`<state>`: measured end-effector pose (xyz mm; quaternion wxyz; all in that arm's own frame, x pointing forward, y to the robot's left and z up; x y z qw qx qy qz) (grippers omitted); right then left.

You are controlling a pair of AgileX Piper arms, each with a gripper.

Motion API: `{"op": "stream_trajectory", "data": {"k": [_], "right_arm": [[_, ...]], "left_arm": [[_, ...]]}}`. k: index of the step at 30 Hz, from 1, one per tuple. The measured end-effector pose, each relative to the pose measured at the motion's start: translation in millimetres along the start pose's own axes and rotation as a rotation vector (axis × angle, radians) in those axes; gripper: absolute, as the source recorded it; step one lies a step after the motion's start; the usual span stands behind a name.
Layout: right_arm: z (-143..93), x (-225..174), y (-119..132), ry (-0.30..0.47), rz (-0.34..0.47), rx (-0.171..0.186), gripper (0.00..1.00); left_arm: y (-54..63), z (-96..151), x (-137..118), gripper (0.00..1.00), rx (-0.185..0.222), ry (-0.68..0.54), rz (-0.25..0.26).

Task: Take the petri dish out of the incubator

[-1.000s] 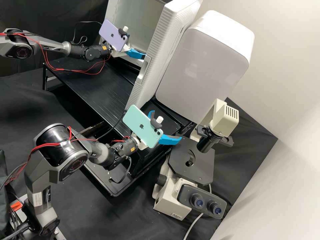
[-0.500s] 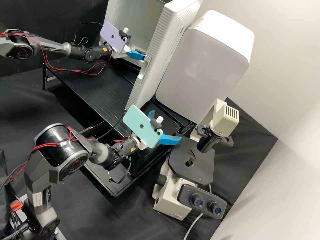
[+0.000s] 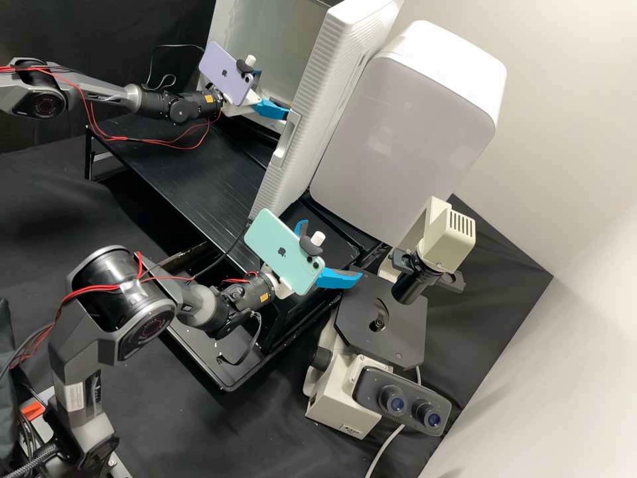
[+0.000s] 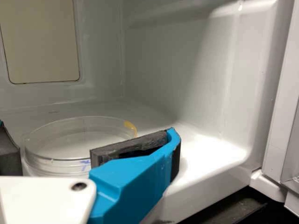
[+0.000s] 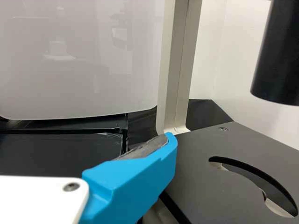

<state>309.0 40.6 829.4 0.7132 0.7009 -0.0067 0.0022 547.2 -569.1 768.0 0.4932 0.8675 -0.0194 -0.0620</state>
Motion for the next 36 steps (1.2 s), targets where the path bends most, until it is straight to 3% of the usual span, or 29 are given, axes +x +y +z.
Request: {"op": "stream_trajectory", "data": {"k": [36], "right_arm": [[0.0, 0.0, 0.0, 0.0, 0.0, 0.0, 1.0]], "left_arm": [[0.1, 0.7, 0.0, 0.0, -0.02, -0.007, 0.0]]}}
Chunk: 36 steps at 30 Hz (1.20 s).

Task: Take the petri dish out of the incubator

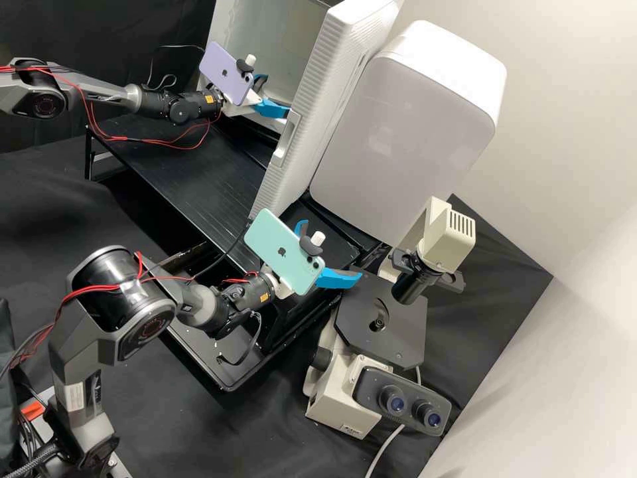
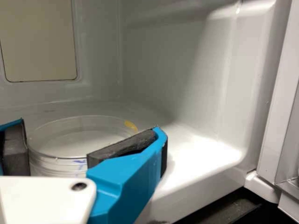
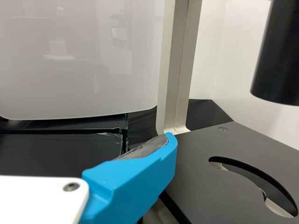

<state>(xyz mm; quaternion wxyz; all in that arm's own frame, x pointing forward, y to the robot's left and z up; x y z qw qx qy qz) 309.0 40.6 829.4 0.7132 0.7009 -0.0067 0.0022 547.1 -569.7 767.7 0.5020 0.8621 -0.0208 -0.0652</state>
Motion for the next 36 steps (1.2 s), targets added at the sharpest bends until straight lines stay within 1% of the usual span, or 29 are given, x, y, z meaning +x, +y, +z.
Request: {"op": "stream_trajectory", "data": {"k": [31, 35, 36], "right_arm": [[0.0, 0.0, 0.0, 0.0, 0.0, 0.0, 1.0], [0.0, 0.0, 0.0, 0.0, 0.0, 0.0, 1.0], [0.0, 0.0, 0.0, 0.0, 0.0, 0.0, 1.0]], "left_arm": [[0.2, -0.8, 0.1, 0.0, 0.001, 0.001, 0.0], [-1.2, -2.5, -0.6, 0.0, -0.008, 0.003, -0.004], [-0.5, -3.2, -1.8, 0.0, -0.011, 0.005, 0.002]]}}
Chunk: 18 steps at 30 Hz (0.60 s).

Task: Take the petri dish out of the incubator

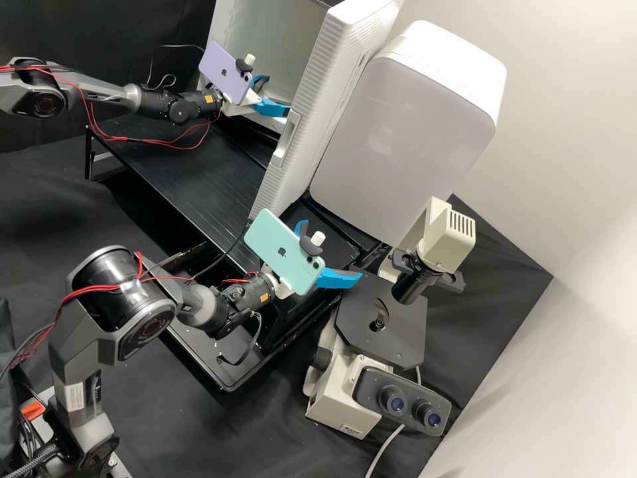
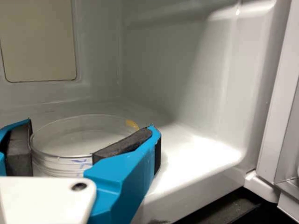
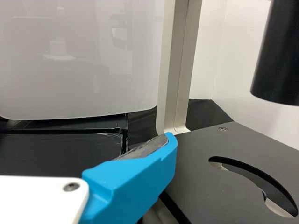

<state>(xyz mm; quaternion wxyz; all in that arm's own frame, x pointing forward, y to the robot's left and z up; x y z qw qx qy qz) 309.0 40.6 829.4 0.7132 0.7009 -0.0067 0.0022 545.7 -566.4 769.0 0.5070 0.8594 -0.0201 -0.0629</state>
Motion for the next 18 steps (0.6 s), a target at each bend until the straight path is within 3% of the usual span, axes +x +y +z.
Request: {"op": "stream_trajectory", "data": {"k": [5, 18], "right_arm": [[0, 0, 0, 0.0, 0.0, 0.0, 1.0], [0, 0, 0, 0.0, 0.0, 0.0, 1.0]], "left_arm": [[3.4, -2, -14, 0.0, -0.015, -0.007, -0.01], [9.3, -1, -73, 0.0, 0.004, -0.086, -0.055]]}}
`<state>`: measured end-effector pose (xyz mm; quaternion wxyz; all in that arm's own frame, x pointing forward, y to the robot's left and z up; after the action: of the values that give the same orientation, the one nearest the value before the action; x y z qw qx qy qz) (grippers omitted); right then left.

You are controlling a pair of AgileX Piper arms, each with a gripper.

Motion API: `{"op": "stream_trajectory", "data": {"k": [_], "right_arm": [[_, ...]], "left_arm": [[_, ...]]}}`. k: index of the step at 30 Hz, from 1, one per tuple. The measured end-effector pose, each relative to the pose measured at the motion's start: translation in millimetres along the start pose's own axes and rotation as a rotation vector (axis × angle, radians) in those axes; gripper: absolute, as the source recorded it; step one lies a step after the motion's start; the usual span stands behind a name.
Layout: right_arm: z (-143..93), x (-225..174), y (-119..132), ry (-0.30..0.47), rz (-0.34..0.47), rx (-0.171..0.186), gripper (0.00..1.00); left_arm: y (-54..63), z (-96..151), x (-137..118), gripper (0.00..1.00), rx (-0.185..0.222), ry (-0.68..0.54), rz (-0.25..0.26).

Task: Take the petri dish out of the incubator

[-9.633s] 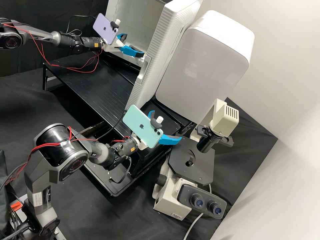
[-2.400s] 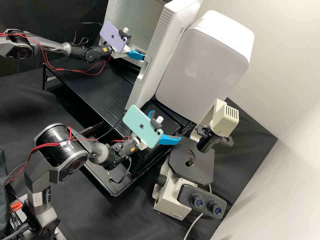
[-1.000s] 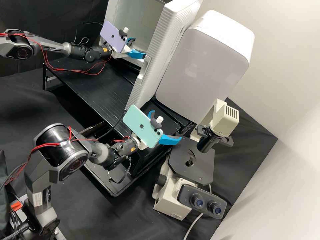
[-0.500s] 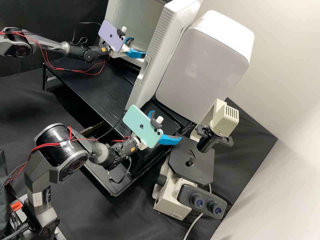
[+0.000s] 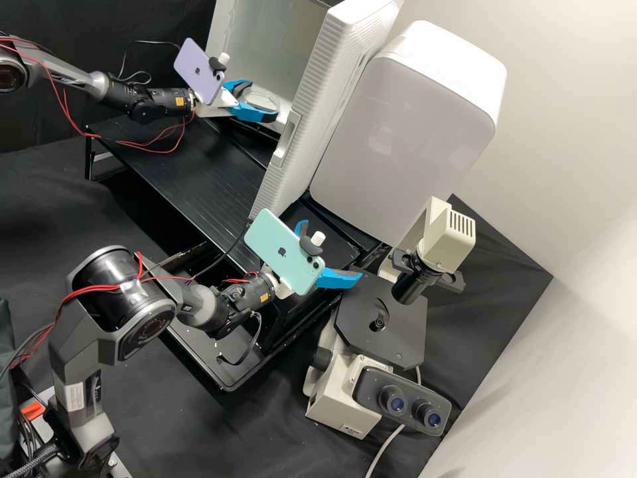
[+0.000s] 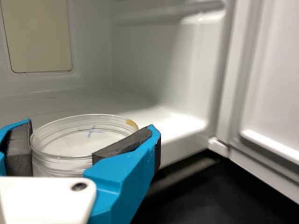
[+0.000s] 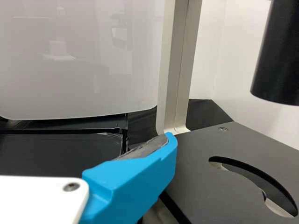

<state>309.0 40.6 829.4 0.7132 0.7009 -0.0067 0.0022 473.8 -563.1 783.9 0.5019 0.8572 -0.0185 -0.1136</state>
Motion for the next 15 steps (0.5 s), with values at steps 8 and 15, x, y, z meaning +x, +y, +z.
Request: {"op": "stream_trajectory", "data": {"k": [8, 15], "right_arm": [[0, 0, 0, 0.0, 0.0, 0.0, 1.0], [0, 0, 0, 0.0, 0.0, 0.0, 1.0]], "left_arm": [[-13.2, 2, -52, 0.0, 0.054, -0.059, 0.0], [-29.2, 6, -101, 0.0, 0.119, -0.133, -0.026]]}}
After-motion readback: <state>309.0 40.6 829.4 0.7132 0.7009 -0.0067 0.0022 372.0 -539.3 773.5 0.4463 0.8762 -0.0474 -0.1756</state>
